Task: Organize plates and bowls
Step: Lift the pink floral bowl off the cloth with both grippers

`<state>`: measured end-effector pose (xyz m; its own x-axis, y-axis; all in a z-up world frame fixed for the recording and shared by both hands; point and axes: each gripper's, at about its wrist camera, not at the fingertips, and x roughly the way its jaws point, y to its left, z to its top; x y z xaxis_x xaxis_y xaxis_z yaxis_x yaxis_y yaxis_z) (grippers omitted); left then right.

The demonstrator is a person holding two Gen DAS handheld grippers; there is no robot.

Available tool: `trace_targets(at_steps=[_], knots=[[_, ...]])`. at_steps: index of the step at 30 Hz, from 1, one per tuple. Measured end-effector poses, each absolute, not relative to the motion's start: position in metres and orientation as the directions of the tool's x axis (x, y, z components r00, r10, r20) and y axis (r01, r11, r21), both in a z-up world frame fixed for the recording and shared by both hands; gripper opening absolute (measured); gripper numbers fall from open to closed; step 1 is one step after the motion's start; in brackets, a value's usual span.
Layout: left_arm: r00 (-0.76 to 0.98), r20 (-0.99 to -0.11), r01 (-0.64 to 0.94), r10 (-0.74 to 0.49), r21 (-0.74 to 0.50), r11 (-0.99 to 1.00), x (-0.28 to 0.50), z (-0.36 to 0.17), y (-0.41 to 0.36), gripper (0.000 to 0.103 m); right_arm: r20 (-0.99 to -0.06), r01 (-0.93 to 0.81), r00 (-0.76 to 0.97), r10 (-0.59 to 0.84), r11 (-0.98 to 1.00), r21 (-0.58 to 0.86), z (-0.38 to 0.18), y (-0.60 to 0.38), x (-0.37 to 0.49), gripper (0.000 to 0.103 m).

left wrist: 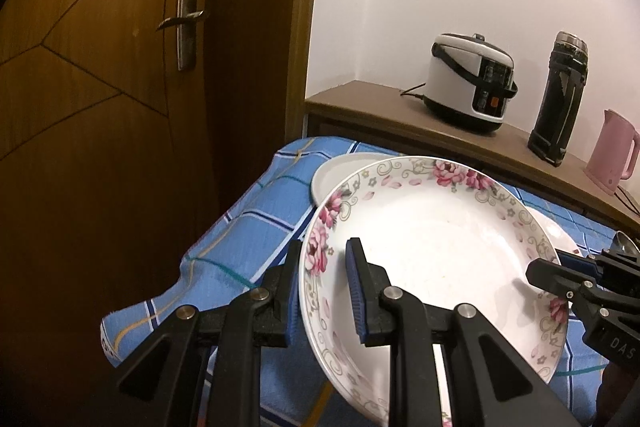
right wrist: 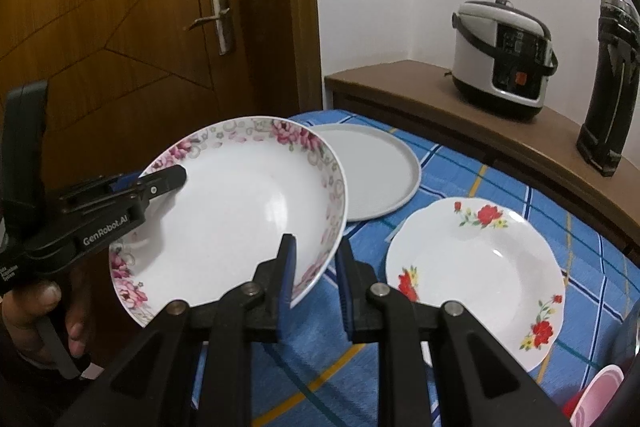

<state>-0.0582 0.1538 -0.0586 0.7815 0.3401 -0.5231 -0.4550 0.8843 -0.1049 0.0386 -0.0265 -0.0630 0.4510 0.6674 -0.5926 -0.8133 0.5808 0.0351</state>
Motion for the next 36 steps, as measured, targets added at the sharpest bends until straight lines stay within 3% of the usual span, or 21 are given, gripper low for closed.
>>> trace_targets(at_steps=[36], knots=[[0.841,-0.398,-0.427,0.366,-0.074,0.901,-0.018,0.002,0.16,0.024,-0.457,-0.767,0.566,0.686,0.642,0.014,0.002,-0.02,0.076,0.02]])
